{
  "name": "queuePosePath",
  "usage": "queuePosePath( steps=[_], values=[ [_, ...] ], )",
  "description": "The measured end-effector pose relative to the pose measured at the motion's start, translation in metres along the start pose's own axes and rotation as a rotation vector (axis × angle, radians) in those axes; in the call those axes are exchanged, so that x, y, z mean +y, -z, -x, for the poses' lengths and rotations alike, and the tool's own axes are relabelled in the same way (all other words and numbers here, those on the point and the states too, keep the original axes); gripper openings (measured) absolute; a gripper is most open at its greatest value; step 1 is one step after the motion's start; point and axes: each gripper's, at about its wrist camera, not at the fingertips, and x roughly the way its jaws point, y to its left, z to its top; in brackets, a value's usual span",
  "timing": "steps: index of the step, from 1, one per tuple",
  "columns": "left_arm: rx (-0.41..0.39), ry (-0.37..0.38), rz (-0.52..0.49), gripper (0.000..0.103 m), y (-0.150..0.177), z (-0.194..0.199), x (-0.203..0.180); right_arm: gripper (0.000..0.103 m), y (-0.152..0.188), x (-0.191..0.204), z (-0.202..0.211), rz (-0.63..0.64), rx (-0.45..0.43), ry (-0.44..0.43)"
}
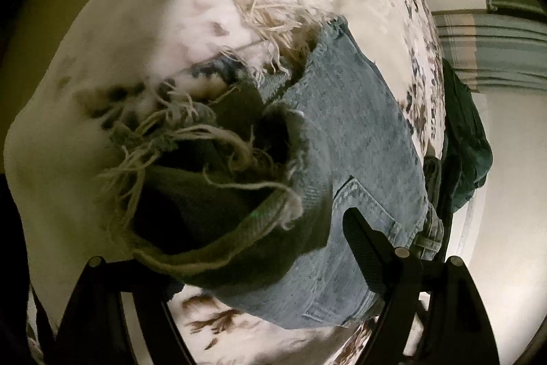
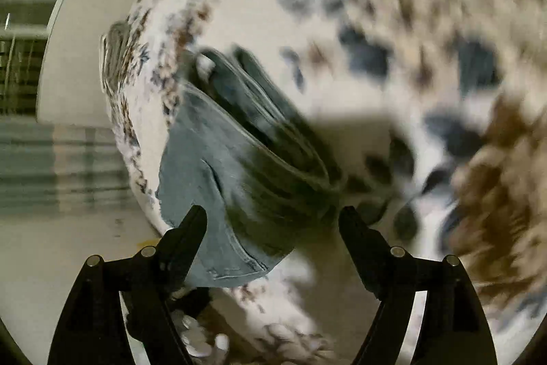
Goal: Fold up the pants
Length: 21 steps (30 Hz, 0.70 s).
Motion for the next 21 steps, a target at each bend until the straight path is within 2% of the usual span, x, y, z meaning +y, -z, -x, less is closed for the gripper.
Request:
queuePosePath(
  steps=[2,3,4,5,6,9,15,21],
  values=[
    [-0.007,-0.004,-0.006,0.077,-0.001,0.001,0.0,0.082,0.0,-0.013,-0.025,-0.048,0.007,-0.102],
    [-0.021,-0.003,-0.003,0.072,0.0,0.003,0.001,0.082,-0.001,-0.018,-0.037,-0.069,-0.003,-0.143],
    [-0.035,0.0,0.003,0.051,0.0,0.005,0.001,0.082,-0.001,-0.02,-0.043,-0.084,-0.016,-0.169],
    [-0.042,0.001,0.005,0.034,-0.001,0.005,0.0,0.077,-0.001,-0.021,-0.051,-0.1,-0.04,-0.187],
    [-0.041,0.016,0.002,0.034,-0.003,0.006,-0.001,0.061,0.001,-0.02,-0.055,-0.11,-0.066,-0.169],
    [-0.054,0.043,-0.02,0.031,-0.007,0.01,-0.01,0.043,0.007,-0.013,-0.053,-0.118,-0.12,-0.142],
    [-0.082,0.055,-0.136,0.03,-0.007,0.047,-0.058,0.036,0.026,0.009,-0.021,-0.131,-0.14,-0.155],
    [-0.043,0.075,-0.26,0.03,-0.011,0.098,-0.137,0.036,0.021,0.051,0.055,-0.161,-0.169,-0.207]
  ],
)
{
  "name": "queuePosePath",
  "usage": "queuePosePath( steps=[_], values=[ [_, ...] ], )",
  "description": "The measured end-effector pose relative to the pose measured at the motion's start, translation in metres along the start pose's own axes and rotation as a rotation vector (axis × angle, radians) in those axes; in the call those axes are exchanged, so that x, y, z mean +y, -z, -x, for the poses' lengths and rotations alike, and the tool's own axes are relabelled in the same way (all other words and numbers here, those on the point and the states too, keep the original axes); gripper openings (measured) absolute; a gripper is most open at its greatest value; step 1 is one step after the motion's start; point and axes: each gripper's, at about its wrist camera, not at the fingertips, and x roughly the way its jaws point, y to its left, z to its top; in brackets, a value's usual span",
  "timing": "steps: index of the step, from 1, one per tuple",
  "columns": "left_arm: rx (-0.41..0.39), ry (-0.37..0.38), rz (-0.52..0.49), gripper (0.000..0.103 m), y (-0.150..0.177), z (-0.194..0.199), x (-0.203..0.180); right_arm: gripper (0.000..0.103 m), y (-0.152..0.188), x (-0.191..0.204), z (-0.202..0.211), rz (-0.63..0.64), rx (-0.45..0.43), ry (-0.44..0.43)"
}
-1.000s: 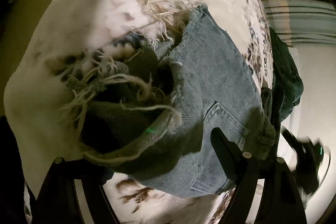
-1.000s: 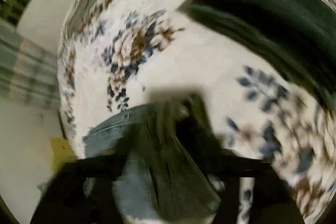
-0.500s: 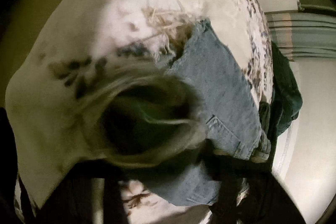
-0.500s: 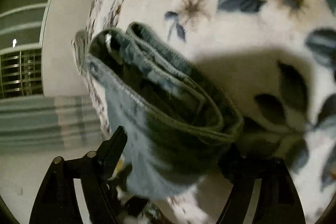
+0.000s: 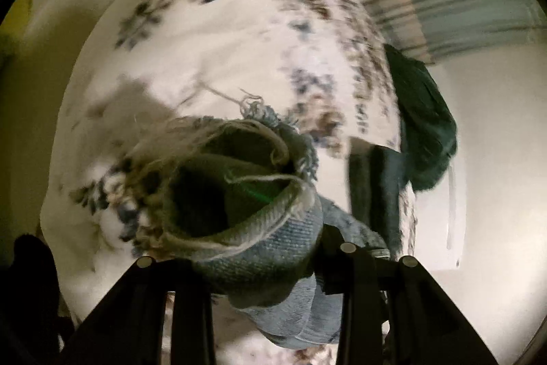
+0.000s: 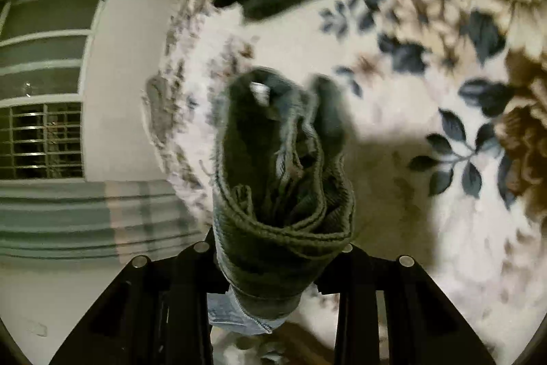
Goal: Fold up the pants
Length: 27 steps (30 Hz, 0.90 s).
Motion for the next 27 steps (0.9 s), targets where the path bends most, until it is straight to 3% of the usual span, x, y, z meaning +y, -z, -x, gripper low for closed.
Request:
queuePosePath(
  steps=[5,9,14,19,21,23,27],
  values=[
    [0.041,0.056,-0.11,0.03,-0.022,0.008,-0.081,0.036,-0.018,0.048,0.072,-0.043,-0.082,-0.047],
    [0.089,0.161,-0.182,0.03,-0.043,-0.016,-0.164,0.036,-0.053,0.074,0.129,-0.086,-0.194,-0.085],
    [0.17,0.304,-0.331,0.03,-0.071,-0.088,-0.281,0.036,-0.131,0.104,0.19,-0.131,-0.42,-0.125],
    [0.281,0.397,-0.491,0.03,-0.087,-0.199,-0.369,0.036,-0.205,0.099,0.209,-0.169,-0.625,-0.126],
    [0.345,0.395,-0.541,0.03,-0.085,-0.251,-0.379,0.036,-0.226,0.08,0.199,-0.187,-0.695,-0.076],
    [0.403,0.375,-0.58,0.03,-0.079,-0.294,-0.37,0.036,-0.239,0.053,0.179,-0.225,-0.708,-0.042],
    [0.524,0.225,-0.643,0.03,-0.071,-0.383,-0.321,0.036,-0.244,-0.012,0.12,-0.337,-0.693,0.012]
  ],
)
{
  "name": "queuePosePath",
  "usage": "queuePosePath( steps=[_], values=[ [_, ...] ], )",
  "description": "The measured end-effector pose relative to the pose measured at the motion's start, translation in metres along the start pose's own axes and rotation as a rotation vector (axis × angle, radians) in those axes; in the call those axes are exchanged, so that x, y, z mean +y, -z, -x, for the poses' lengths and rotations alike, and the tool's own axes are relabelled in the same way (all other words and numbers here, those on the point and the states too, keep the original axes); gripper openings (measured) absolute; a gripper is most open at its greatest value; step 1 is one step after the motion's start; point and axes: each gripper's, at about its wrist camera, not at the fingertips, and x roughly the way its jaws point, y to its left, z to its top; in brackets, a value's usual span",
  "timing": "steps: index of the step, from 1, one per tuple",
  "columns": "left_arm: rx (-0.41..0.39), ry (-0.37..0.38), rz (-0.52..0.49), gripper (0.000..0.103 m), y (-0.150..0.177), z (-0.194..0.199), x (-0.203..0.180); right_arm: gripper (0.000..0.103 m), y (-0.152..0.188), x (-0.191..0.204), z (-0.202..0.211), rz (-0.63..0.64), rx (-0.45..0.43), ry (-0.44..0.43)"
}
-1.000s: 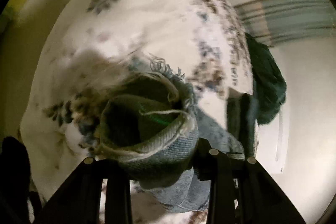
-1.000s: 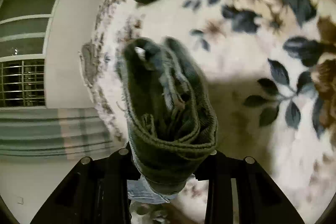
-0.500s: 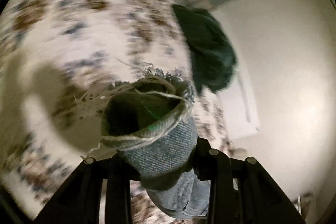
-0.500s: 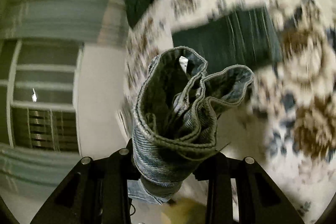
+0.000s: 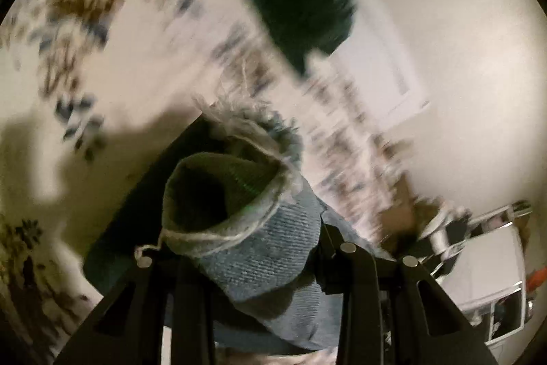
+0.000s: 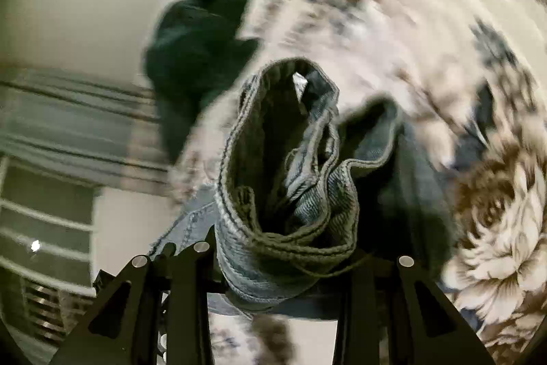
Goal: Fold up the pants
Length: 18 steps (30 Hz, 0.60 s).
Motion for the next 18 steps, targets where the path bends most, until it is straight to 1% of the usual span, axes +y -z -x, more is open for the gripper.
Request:
queuePosePath(
  steps=[1,3,5,6,8,9,12,13,14,15,16,17,18],
  values=[
    [0.032,-0.018,0.015,0.03,0.006,-0.012,0.02,0.036,0.005,-0.012,-0.008,-0.019,0.005,0.007],
    [0.055,-0.024,0.017,0.03,0.017,-0.018,0.037,0.036,0.011,-0.031,-0.017,-0.053,-0.001,0.023],
    [0.064,-0.021,-0.014,0.03,0.023,-0.018,0.044,0.036,0.016,-0.034,-0.018,-0.041,-0.004,0.046],
    [0.067,-0.013,-0.022,0.03,0.025,-0.017,0.045,0.036,0.018,-0.034,-0.019,-0.034,0.0,0.063],
    [0.084,0.0,-0.022,0.031,0.023,-0.017,0.047,0.036,0.019,-0.035,-0.021,-0.041,0.008,0.07],
    [0.092,0.0,-0.022,0.033,0.019,-0.016,0.046,0.038,0.019,-0.037,-0.022,-0.039,0.013,0.075],
    [0.139,-0.024,-0.051,0.035,0.019,-0.012,0.037,0.043,0.015,-0.028,-0.024,-0.037,0.052,0.108],
    [0.157,-0.036,-0.066,0.036,0.019,-0.009,0.032,0.046,0.014,-0.023,-0.023,-0.022,0.061,0.134],
    [0.171,-0.063,-0.089,0.04,0.019,-0.007,0.03,0.054,0.014,-0.017,-0.021,0.001,0.067,0.171],
    [0.181,-0.109,-0.132,0.042,0.022,-0.001,0.024,0.057,0.017,-0.015,-0.02,0.021,0.073,0.2],
    [0.185,-0.141,-0.16,0.051,0.023,0.0,0.02,0.06,0.02,-0.007,-0.016,0.056,0.076,0.25],
    [0.192,-0.186,-0.199,0.057,0.028,0.005,0.015,0.064,0.023,-0.001,-0.012,0.078,0.074,0.28],
    [0.195,-0.232,-0.247,0.071,0.031,0.009,0.008,0.073,0.027,0.004,-0.008,0.103,0.073,0.314]
  ],
)
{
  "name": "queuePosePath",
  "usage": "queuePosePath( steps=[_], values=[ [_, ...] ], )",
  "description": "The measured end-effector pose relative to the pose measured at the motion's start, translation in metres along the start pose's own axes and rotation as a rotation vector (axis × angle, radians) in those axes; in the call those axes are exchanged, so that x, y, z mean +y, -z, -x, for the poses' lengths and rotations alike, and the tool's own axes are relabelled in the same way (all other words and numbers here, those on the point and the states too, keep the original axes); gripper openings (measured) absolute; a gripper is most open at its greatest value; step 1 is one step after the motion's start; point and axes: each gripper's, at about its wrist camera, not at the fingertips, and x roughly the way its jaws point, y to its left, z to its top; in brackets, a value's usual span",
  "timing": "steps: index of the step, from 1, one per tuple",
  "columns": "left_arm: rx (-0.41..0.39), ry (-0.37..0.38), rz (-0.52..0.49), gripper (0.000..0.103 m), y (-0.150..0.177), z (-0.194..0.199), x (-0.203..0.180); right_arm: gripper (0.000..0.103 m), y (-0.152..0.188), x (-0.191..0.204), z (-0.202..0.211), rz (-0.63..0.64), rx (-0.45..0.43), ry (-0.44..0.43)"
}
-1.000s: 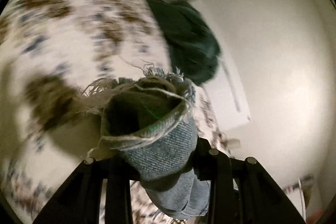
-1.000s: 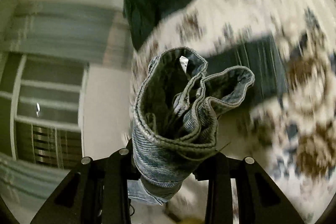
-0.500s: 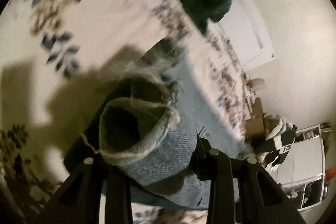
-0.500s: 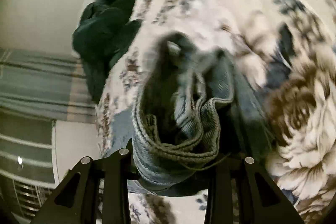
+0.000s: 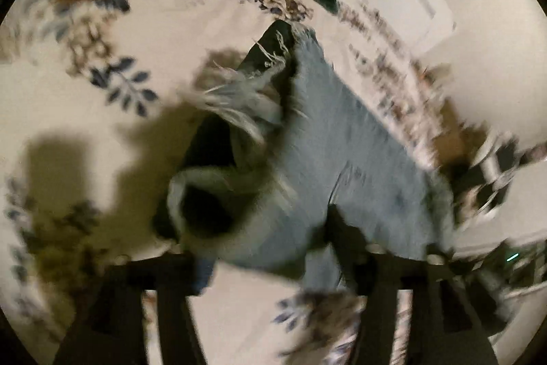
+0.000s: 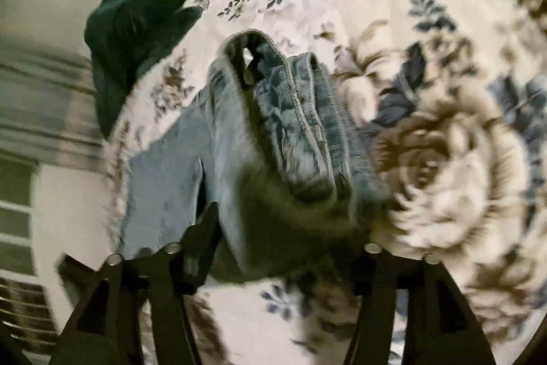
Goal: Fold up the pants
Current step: 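Place the folded shorts onto the dark jeans stack and open both grippers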
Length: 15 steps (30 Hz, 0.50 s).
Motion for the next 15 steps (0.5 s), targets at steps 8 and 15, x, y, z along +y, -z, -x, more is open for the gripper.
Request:
queuePosePath(
  steps=[8,15],
  values=[
    [-0.046,-0.315,-0.293,0.088,0.031,0.05,-0.048,0.103,0.052,0.048,0.066,0.258,-0.105,0.356],
    [-0.136,-0.336,-0.365,0.088,0.047,0.122,-0.081,0.103,0.103,0.094,0.143,0.38,-0.212,0.452]
  ],
)
